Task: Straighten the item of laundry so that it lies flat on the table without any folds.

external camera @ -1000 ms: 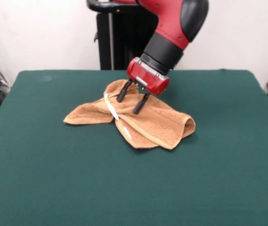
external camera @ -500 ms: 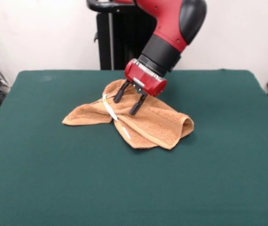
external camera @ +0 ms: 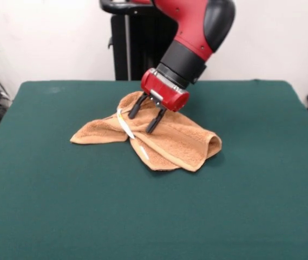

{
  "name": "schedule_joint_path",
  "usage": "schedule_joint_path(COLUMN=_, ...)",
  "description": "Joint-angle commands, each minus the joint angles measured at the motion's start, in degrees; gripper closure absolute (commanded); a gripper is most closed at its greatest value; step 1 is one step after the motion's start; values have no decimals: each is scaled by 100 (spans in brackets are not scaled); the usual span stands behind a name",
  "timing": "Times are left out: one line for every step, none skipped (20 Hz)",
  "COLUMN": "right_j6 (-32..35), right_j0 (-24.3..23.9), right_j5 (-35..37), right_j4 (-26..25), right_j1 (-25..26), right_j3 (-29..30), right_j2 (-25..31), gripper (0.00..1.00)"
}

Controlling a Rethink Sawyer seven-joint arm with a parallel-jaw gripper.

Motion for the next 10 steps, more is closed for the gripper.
schedule_joint_path(right_j6=1764, right_j0=-246, right_j5=-127, right_j4=-99, right_j1=327, right_j3=-325, right_j2=705, gripper=0)
schedule_joint_path(right_j6=1792, right_j0=-292, right_j5=-155, right_j4=-158, right_j1=342, right_j3=-342, right_j2=727, gripper=0)
schedule_joint_path(right_j6=1812, right_j0=-326, right_j5=-207, right_j4=-204, right_j1=390, right_j3=-388, right_j2=747, gripper=0)
schedule_joint_path(right_j6=1825, right_j0=-368, right_j5=-238, right_j4=-266, right_j1=419, right_j3=-419, right_j2=761, gripper=0)
schedule_joint_path(right_j6=1835, right_j0=-396, right_j5=-248, right_j4=-299, right_j1=436, right_j3=-442, right_j2=780, gripper=0)
schedule_joint_path(right_j6=1847, right_j0=-414, right_j5=-253, right_j4=-316, right_j1=451, right_j3=-457, right_j2=797, gripper=0)
schedule_joint_path(right_j6=1845, right_j0=-430, right_j5=-217, right_j4=-325, right_j1=426, right_j3=-441, right_j2=815, gripper=0)
schedule_joint_path(right_j6=1857, right_j0=-452, right_j5=-199, right_j4=-337, right_j1=423, right_j3=-440, right_j2=847, gripper=0)
schedule_joint_path(right_j6=1892, right_j0=-482, right_j5=-183, right_j4=-374, right_j1=410, right_j3=-417, right_j2=898, gripper=0)
schedule_joint_path(right_j6=1920, right_j0=-549, right_j5=-148, right_j4=-447, right_j1=401, right_j3=-414, right_j2=965, gripper=0)
